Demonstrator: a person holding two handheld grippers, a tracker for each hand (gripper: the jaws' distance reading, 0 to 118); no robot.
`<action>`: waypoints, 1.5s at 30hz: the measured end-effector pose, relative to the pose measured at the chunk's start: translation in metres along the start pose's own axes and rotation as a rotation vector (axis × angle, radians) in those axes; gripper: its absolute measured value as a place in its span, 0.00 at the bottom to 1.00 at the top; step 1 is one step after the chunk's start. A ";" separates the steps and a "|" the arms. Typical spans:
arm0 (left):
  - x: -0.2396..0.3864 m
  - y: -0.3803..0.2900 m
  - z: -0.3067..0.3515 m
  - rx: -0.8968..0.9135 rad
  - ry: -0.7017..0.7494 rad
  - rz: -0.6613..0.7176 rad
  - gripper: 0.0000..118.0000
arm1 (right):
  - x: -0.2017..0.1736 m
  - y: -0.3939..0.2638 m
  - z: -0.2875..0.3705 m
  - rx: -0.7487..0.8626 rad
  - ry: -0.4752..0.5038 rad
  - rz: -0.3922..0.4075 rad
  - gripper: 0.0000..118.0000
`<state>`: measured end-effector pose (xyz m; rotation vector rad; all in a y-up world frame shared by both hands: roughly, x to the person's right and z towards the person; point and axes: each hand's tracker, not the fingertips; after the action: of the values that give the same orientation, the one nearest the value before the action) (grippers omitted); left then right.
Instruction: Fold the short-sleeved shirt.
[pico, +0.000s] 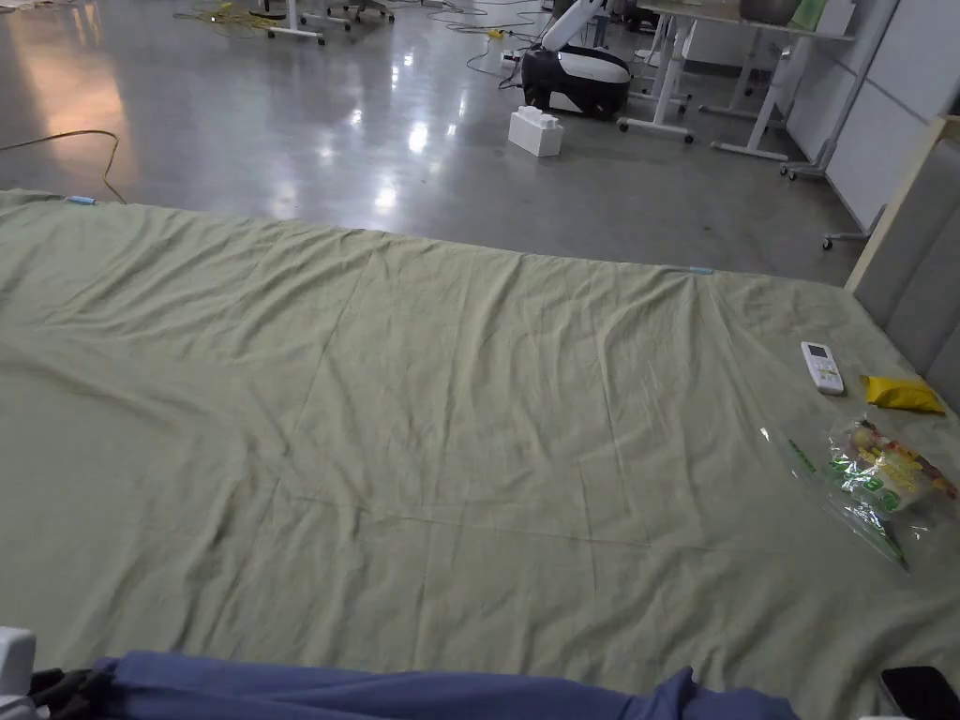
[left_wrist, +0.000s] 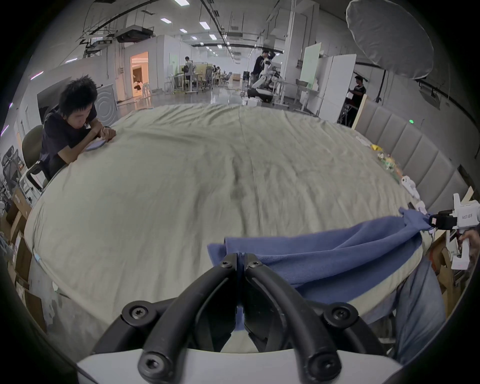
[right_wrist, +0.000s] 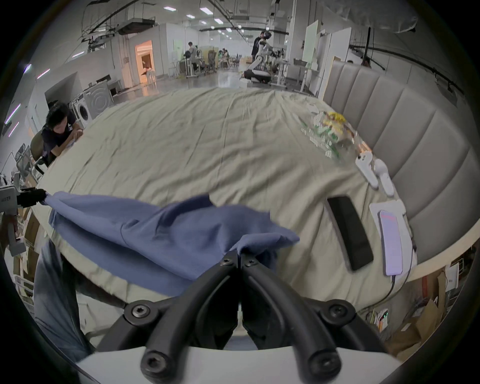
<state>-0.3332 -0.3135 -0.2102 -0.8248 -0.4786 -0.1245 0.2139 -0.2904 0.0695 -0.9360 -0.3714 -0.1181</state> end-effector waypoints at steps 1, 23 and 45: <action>-0.001 -0.007 -0.003 -0.019 0.008 -0.001 0.04 | -0.002 -0.007 -0.004 -0.015 0.000 0.000 0.01; 0.018 -0.005 -0.016 0.056 0.018 0.044 0.52 | -0.027 -0.008 -0.010 0.123 -0.196 0.070 0.91; 0.151 0.111 0.031 0.683 0.113 -0.060 0.05 | -0.151 0.123 0.041 0.916 -0.146 -0.010 0.02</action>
<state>-0.1789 -0.2041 -0.1983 -0.1329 -0.4007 -0.0550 0.0948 -0.1938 -0.0573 -0.0358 -0.5010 0.1120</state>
